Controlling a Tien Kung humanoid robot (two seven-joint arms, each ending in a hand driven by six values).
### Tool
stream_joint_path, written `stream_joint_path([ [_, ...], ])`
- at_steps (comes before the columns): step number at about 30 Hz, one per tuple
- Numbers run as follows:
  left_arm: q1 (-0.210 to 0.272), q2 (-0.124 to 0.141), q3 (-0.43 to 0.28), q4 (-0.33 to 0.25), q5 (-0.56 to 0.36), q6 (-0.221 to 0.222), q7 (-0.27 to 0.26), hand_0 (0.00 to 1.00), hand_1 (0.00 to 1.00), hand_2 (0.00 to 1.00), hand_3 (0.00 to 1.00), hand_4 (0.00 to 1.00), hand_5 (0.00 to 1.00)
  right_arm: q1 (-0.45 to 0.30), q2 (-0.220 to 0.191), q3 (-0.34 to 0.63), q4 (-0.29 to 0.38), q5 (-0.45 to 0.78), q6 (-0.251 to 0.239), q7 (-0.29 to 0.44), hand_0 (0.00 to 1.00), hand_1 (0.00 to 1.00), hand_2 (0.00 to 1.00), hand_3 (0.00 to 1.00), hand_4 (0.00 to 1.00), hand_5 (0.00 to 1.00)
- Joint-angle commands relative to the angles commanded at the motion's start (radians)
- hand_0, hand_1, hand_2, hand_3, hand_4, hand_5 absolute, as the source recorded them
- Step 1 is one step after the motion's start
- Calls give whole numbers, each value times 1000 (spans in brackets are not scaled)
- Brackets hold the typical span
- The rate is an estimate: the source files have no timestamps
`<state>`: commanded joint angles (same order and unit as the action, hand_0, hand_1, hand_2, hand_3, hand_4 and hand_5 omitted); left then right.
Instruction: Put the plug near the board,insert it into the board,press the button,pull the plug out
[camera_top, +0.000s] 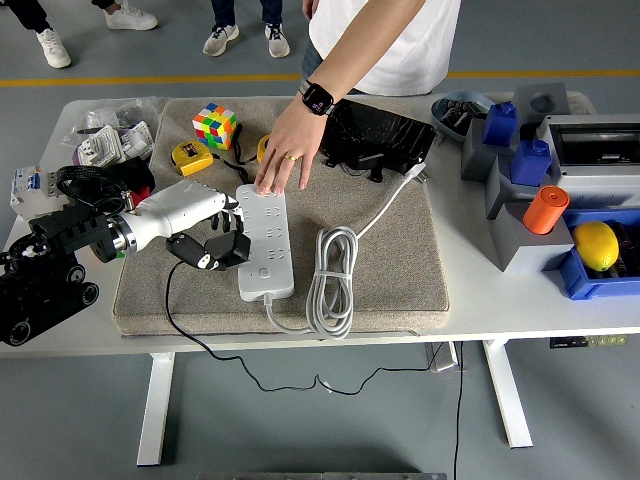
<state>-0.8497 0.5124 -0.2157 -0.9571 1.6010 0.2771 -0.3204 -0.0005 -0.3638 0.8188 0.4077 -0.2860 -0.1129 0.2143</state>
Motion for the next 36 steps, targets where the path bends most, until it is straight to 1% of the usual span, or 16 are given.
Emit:
stream_joint_path([
  [8,-2,-7,4,0,3,7,1,423,422,436,532,890,57,1,0,1,0,-1,0,0,710,713,713,603,998,612],
  [18,-12,-17,8,29,1,13,8,420,418,436,532,889,59,1,-1,1,1,-1,0,1,710,712,712,604,998,612],
  [28,-9,-12,11,16,-1,2,7,417,417,436,532,888,59,1,-1,4,3,-4,-1,2,709,712,711,603,998,611],
  [36,-11,-14,20,23,1,2,11,416,418,435,532,888,58,2,0,8,3,-6,-1,4,709,712,711,602,998,611],
])
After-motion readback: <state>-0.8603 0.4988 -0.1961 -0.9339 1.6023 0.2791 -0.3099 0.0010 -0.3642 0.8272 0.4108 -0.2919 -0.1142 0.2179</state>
